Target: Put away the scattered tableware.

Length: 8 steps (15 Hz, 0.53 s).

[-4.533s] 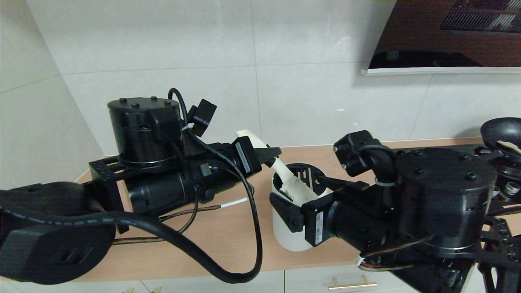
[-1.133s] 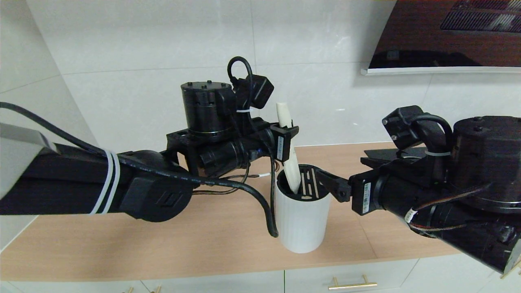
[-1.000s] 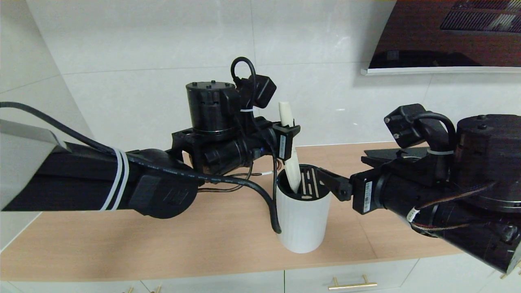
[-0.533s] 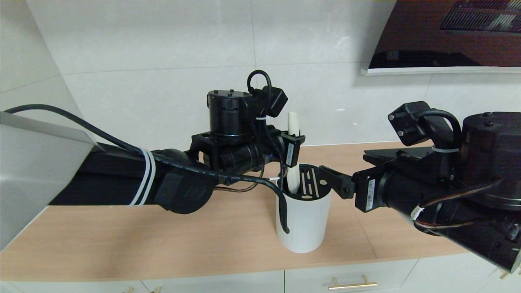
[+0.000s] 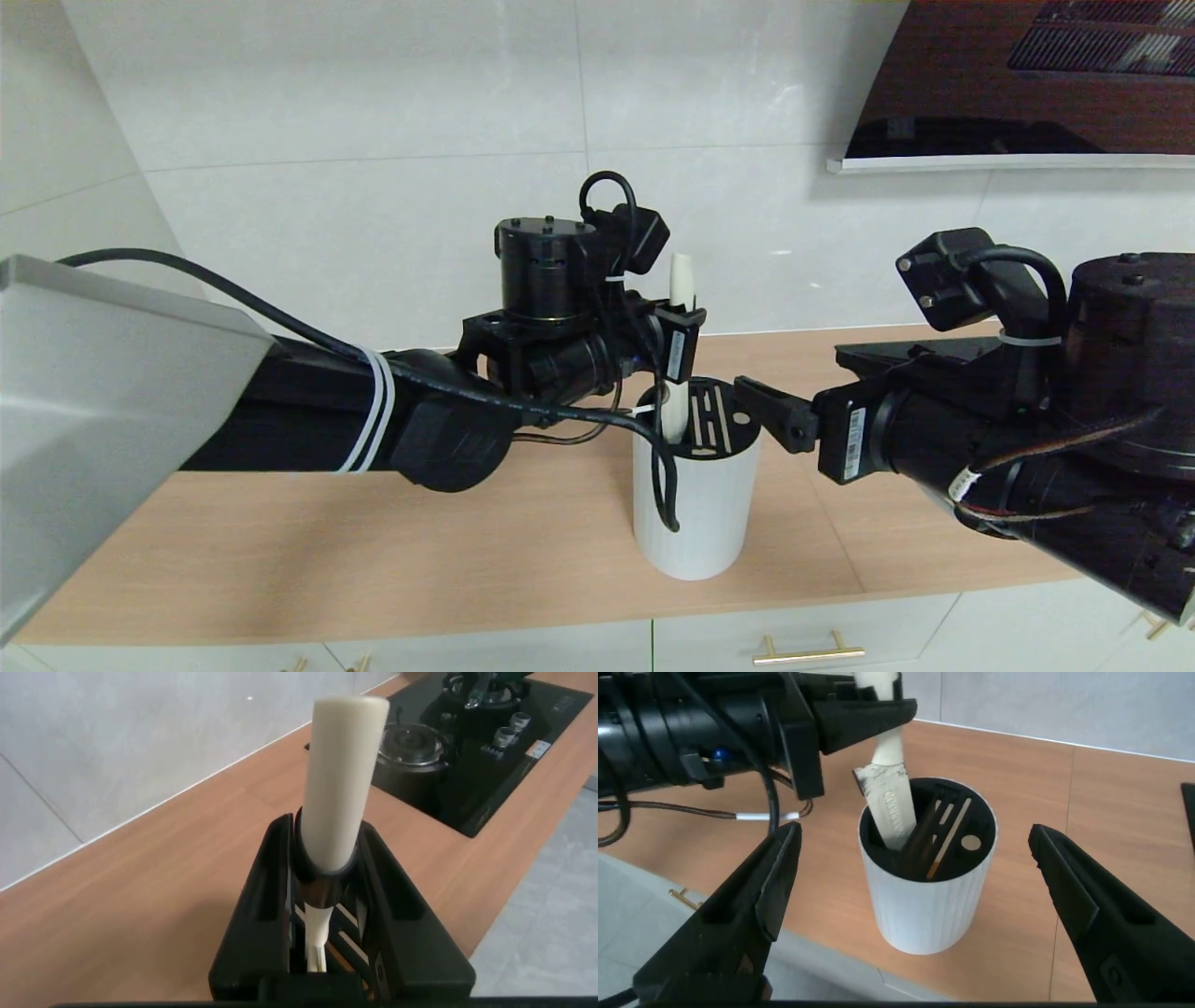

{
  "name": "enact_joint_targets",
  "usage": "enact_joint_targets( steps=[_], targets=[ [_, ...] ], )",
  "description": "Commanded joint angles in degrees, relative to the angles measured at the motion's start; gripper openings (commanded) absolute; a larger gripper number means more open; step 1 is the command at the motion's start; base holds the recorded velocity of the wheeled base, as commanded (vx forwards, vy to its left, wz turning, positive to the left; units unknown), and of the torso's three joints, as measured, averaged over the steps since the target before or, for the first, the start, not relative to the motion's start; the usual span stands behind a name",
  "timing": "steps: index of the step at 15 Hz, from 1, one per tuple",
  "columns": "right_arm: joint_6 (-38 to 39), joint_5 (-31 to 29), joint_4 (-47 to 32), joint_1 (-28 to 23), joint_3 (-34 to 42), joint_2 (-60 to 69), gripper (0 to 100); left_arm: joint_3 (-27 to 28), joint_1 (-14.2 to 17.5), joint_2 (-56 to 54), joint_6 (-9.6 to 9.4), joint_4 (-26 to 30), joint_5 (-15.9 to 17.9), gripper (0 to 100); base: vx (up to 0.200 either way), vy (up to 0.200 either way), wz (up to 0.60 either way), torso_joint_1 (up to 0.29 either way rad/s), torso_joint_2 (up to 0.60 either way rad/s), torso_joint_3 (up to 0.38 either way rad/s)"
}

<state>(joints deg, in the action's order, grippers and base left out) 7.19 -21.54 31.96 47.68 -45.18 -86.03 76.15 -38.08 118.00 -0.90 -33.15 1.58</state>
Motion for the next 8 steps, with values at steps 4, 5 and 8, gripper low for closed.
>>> enact_joint_targets(
  steps=[4,5,8],
  targets=[
    [0.0,0.0,0.1,0.0,0.0,0.1,100,-1.1,0.1,-1.8,0.02,-1.5,-1.5,0,0.0,0.0,0.0,0.0,0.0,0.0],
    [0.0,-0.1,0.0,0.0,0.0,0.1,100,-2.0,0.1,-2.9,0.02,-1.5,-1.5,0,0.0,0.0,0.0,0.0,0.0,0.0],
    [0.0,0.0,0.0,0.0,0.0,0.0,100,-2.9,0.0,-3.8,0.02,-1.2,-1.5,0,0.0,0.0,0.0,0.0,0.0,0.0]
  ],
)
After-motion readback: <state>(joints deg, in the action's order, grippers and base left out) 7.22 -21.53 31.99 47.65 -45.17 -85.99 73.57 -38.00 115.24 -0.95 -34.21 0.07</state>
